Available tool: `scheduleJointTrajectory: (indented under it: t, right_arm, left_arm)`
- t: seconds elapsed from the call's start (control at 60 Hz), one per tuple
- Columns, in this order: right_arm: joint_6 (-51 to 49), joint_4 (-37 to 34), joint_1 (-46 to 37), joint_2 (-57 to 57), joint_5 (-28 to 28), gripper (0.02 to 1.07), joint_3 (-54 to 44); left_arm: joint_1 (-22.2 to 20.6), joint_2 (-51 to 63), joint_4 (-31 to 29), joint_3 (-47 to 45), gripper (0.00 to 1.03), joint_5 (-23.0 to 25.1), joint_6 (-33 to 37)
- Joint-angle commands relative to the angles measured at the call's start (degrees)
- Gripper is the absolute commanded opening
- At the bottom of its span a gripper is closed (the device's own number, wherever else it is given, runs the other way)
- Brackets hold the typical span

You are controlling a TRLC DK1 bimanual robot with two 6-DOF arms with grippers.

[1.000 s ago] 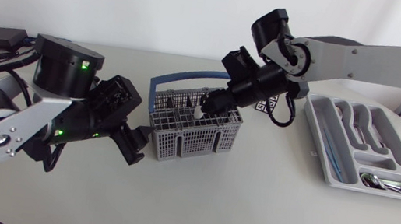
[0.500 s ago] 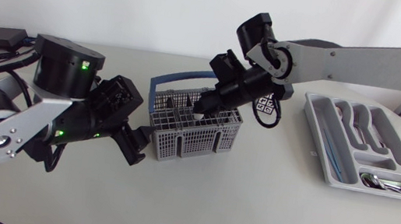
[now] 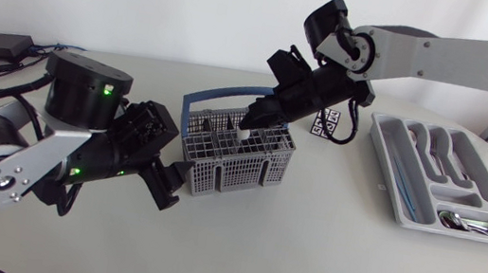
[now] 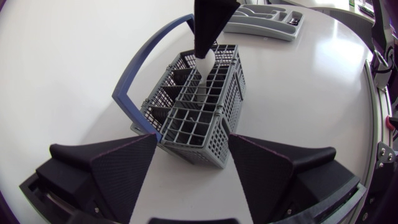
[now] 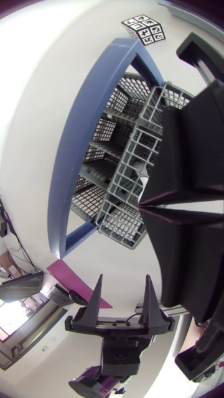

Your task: Transfer all utensils from the basket to the drawer tray.

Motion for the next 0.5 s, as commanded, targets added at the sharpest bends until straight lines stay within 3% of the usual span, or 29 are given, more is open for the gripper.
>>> scheduleJointTrajectory:
  t: [0.0, 0.483]
  right_arm:
    - [1.0, -2.3, -0.4, -1.1, -0.9, 0.08, 2.6]
    - [1.1, -15.5, -1.9, 0.2, -9.8, 0.08, 10.5]
  left_arm:
    - [-0.5, 0.8, 1.2, -1.7, 0.82, -0.3, 1.1]
    - [-1.6, 3.9, 3.7, -1.8, 0.82, -0.3, 2.1]
